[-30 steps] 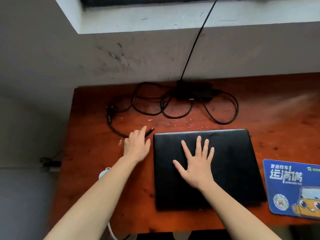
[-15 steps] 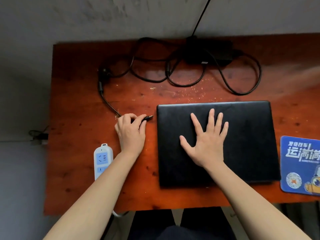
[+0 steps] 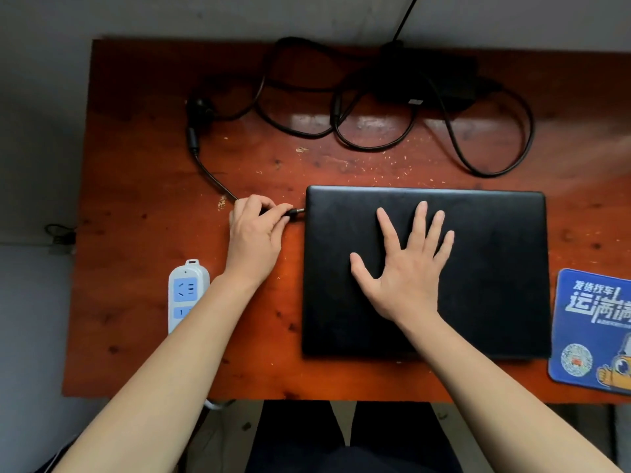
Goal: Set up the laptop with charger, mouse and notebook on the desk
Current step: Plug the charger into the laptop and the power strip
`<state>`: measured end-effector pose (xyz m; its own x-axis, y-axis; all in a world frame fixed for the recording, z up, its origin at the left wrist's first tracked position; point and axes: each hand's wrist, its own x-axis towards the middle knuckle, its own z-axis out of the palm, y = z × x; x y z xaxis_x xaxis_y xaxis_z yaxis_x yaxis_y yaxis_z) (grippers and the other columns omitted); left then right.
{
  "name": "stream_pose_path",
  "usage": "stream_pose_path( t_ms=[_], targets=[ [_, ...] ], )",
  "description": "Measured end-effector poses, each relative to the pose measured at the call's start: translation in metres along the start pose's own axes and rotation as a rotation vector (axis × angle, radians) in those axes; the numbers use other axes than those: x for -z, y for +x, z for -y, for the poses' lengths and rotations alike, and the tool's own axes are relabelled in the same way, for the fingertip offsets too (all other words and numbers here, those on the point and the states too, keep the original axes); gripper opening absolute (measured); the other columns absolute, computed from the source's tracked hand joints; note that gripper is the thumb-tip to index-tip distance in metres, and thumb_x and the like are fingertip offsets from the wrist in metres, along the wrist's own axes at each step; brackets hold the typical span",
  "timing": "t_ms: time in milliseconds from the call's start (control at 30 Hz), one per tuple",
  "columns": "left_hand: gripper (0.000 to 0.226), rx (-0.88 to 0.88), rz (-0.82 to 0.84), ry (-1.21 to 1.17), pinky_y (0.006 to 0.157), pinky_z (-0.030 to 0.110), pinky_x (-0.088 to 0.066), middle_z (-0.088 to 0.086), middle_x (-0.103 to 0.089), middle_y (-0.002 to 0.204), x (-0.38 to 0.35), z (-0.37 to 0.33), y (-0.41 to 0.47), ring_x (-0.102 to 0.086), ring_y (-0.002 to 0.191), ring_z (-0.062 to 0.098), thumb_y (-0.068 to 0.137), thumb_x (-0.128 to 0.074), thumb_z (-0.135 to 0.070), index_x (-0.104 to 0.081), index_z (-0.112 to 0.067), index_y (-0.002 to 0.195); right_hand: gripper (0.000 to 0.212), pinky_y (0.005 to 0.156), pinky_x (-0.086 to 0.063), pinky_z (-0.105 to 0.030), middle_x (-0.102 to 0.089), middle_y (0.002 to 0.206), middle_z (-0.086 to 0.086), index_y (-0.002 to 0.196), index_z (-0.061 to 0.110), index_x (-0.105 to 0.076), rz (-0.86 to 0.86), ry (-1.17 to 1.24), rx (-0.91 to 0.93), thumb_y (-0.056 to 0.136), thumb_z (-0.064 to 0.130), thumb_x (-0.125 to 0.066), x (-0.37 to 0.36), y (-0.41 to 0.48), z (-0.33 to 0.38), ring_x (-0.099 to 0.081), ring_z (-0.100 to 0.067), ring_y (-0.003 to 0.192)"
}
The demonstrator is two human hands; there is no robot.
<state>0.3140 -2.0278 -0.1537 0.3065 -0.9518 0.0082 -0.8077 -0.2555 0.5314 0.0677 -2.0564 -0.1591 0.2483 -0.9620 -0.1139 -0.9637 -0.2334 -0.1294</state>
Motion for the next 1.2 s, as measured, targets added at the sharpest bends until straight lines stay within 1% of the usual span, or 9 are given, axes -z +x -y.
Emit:
stream_pose_path(
  t_ms=[133, 267, 433, 567, 733, 833, 967, 1067, 1200],
  targets=[
    [0.022, -0.023, 0.002, 0.024, 0.085, 0.043, -0.045, 0.01, -0.06, 0.097, 0.005, -0.002, 0.007, -0.051, 0.096, 0.031, 0.094, -0.066, -0.014, -0.075, -0.011, 0.114, 0.084, 0.12, -0.006, -0.067, -0.007, 0.166, -0.024, 0.158, 0.036, -0.024, -0.004, -0.02, -0.002, 0.086, 0.078, -0.037, -0.001, 0.002, 0.0, 0.001, -0.047, 0.153],
    [0.021, -0.08, 0.006, 0.088, 0.076, 0.045, -0.047, 0.011, -0.061, 0.095, 0.009, -0.005, 0.007, -0.052, 0.092, 0.032, 0.094, -0.066, -0.013, -0.075, -0.01, 0.113, 0.084, 0.12, -0.006, -0.068, -0.007, 0.166, -0.024, 0.158, 0.036, -0.025, -0.007, -0.012, 0.002, 0.086, 0.078, -0.037, -0.002, 0.001, 0.0, 0.001, -0.047, 0.153],
    [0.024, -0.16, 0.054, 0.198, 0.07, 0.043, -0.043, 0.013, -0.062, 0.095, 0.012, -0.003, 0.01, -0.055, 0.089, 0.035, 0.092, -0.067, -0.008, -0.074, -0.011, 0.115, 0.083, 0.12, -0.005, -0.067, -0.007, 0.166, -0.024, 0.158, 0.036, -0.025, -0.012, -0.003, 0.008, 0.087, 0.077, -0.037, -0.003, 0.002, 0.0, 0.001, -0.048, 0.153],
    [0.023, -0.119, 0.067, 0.157, 0.073, 0.044, -0.043, 0.014, -0.062, 0.096, 0.01, -0.006, 0.008, -0.055, 0.091, 0.034, 0.094, -0.065, -0.009, -0.074, -0.009, 0.115, 0.083, 0.12, -0.005, -0.067, -0.007, 0.166, -0.025, 0.158, 0.035, -0.025, -0.01, 0.002, 0.011, 0.087, 0.078, -0.036, -0.003, 0.002, -0.001, 0.001, -0.048, 0.153],
    [0.024, 0.034, 0.026, 0.028, 0.082, 0.046, -0.047, 0.01, -0.06, 0.098, 0.009, -0.015, 0.012, -0.051, 0.094, 0.028, 0.096, -0.063, -0.014, -0.073, -0.011, 0.117, 0.083, 0.12, -0.006, -0.068, -0.006, 0.166, -0.025, 0.158, 0.035, -0.024, -0.005, 0.002, 0.012, 0.087, 0.078, -0.035, -0.003, 0.002, -0.001, 0.001, -0.048, 0.153],
    [0.023, 0.002, 0.046, 0.026, 0.081, 0.048, -0.048, 0.01, -0.059, 0.096, 0.012, -0.015, 0.015, -0.051, 0.094, 0.029, 0.095, -0.064, -0.013, -0.074, -0.011, 0.116, 0.083, 0.12, -0.006, -0.068, -0.007, 0.166, -0.025, 0.158, 0.035, -0.025, -0.015, 0.003, 0.015, 0.087, 0.077, -0.035, -0.004, 0.002, -0.002, 0.0, -0.048, 0.153],
    [0.022, -0.084, 0.056, 0.093, 0.077, 0.047, -0.048, 0.011, -0.06, 0.095, 0.017, -0.01, 0.015, -0.052, 0.091, 0.031, 0.093, -0.067, -0.01, -0.075, -0.01, 0.114, 0.083, 0.12, -0.005, -0.067, -0.008, 0.166, -0.025, 0.158, 0.035, -0.025, -0.024, -0.005, 0.015, 0.087, 0.078, -0.036, -0.005, 0.002, -0.002, 0.001, -0.047, 0.153],
    [0.023, -0.117, 0.083, 0.146, 0.075, 0.047, -0.047, 0.012, -0.06, 0.095, 0.016, -0.009, 0.013, -0.053, 0.091, 0.033, 0.093, -0.066, -0.01, -0.074, -0.01, 0.115, 0.083, 0.12, -0.006, -0.068, -0.007, 0.166, -0.025, 0.158, 0.035, -0.025, -0.029, -0.001, 0.018, 0.087, 0.078, -0.036, -0.006, 0.002, -0.002, 0.001, -0.047, 0.153],
    [0.023, -0.094, 0.067, 0.146, 0.076, 0.047, -0.045, 0.014, -0.06, 0.095, 0.011, -0.009, 0.014, -0.053, 0.091, 0.035, 0.094, -0.065, -0.01, -0.074, -0.01, 0.115, 0.083, 0.12, -0.006, -0.068, -0.007, 0.166, -0.025, 0.158, 0.035, -0.024, -0.032, -0.002, 0.016, 0.087, 0.078, -0.036, -0.007, 0.002, -0.002, 0.0, -0.047, 0.153]
  ],
)
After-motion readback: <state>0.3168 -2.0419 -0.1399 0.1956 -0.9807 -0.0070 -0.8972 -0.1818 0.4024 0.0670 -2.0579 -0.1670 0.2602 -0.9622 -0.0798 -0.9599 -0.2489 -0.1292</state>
